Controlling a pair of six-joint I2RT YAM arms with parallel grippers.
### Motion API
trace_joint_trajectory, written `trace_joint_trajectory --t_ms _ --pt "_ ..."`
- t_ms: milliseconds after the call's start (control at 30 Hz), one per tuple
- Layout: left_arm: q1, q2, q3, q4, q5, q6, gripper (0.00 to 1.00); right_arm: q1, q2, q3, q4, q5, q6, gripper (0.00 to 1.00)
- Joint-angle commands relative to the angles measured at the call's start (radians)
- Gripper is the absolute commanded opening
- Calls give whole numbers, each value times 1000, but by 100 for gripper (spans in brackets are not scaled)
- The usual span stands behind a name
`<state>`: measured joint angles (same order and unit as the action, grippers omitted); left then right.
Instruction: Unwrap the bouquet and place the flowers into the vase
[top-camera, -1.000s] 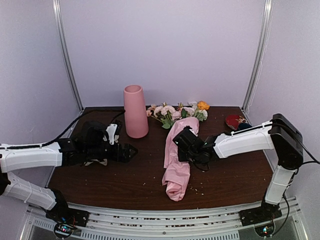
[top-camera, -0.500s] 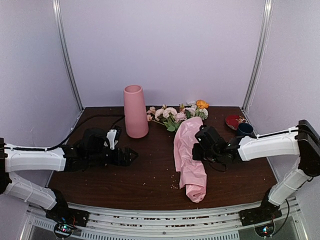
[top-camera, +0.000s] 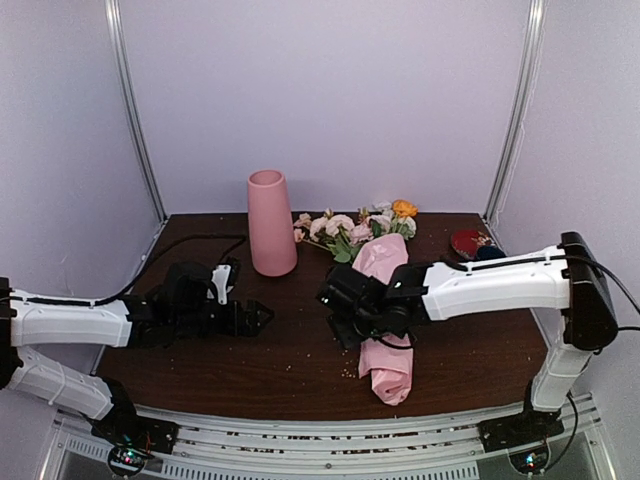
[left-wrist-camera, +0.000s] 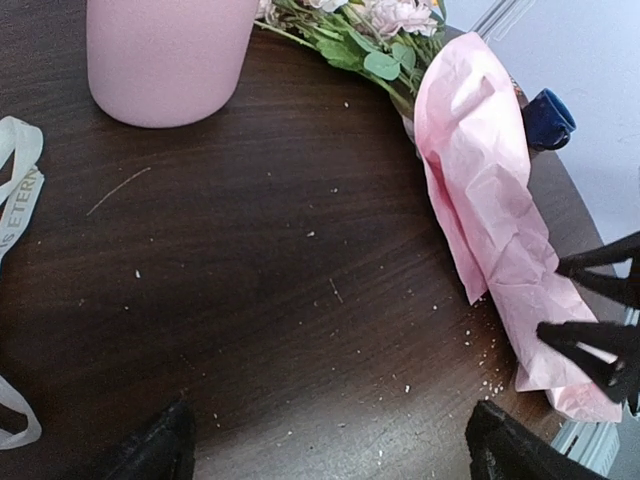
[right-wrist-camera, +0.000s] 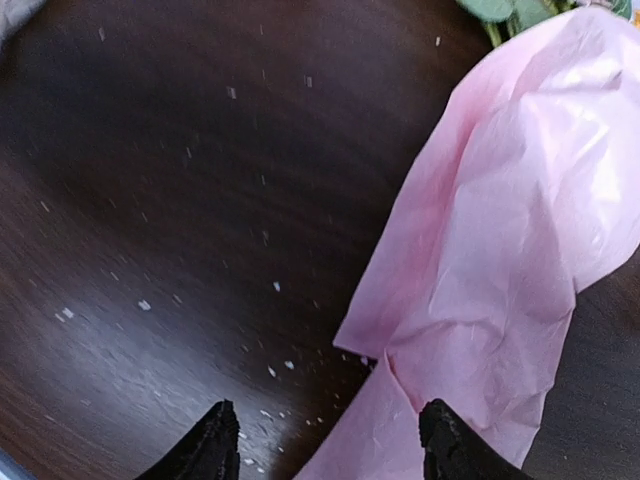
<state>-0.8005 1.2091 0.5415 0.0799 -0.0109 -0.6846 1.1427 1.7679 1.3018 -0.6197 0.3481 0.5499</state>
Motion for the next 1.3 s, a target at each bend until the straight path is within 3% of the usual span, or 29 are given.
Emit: trace_joint_trajectory --t_ms 0,300,367,567,667,800,1000,1133,1267 --pt "-3 -25 -12 57 -3 -21 97 31 85 43 -230 99 -1 63" --pt "-3 -54 -27 44 -18 -25 97 58 198 65 -322 229 11 59" --pt "-3 -60 -33 44 -20 -25 97 58 200 57 -321 235 15 50" --pt "-3 -57 -36 51 -21 -28 97 55 128 70 -223 175 25 10" --pt "-3 -50 -31 52 -18 -26 97 49 73 107 -136 131 54 0" --pt "-3 -41 -16 45 -10 -21 97 5 -27 61 52 79 129 0" --pt "-3 -42 -17 33 -10 -23 97 -78 -252 -272 500 -22 244 0" --pt "-3 -27 -22 39 -8 -24 97 -112 -342 -465 654 -56 309 16" --pt "-3 8 -8 50 2 -22 97 -119 -392 -558 680 -64 322 28"
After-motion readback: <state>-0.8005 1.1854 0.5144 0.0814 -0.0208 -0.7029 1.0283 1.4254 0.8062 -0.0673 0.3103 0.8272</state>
